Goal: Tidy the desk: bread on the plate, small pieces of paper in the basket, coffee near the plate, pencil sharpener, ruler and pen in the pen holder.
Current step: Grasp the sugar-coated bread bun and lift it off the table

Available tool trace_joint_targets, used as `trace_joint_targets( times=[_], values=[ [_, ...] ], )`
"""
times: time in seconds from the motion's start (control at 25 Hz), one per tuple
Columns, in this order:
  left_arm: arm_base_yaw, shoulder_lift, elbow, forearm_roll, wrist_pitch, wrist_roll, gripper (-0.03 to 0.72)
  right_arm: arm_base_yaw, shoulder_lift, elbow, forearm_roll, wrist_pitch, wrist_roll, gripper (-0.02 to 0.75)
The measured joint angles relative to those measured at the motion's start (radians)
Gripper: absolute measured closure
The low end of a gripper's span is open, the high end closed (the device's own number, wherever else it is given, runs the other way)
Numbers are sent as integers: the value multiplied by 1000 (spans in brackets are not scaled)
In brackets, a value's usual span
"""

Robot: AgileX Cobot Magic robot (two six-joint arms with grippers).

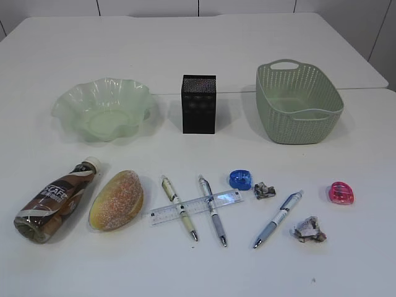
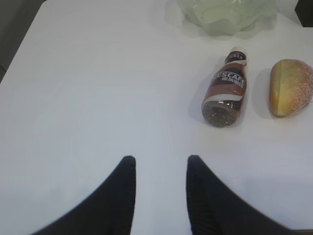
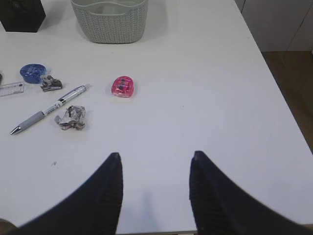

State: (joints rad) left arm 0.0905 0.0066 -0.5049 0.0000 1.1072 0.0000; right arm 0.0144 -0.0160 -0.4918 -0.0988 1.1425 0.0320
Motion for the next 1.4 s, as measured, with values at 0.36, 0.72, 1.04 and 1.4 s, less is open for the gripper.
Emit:
trace_joint_targets(
  times=[0.36,0.72,1.04,1.4],
  values=[
    [0,0,0,0,0,0,450,0,0,0,0,0,0,377],
    [0,0,0,0,0,0,450,0,0,0,0,0,0,377],
    [0,0,0,0,0,0,450,0,0,0,0,0,0,377],
    [0,0,0,-18,0,0,450,0,0,0,0,0,0,377]
  ],
)
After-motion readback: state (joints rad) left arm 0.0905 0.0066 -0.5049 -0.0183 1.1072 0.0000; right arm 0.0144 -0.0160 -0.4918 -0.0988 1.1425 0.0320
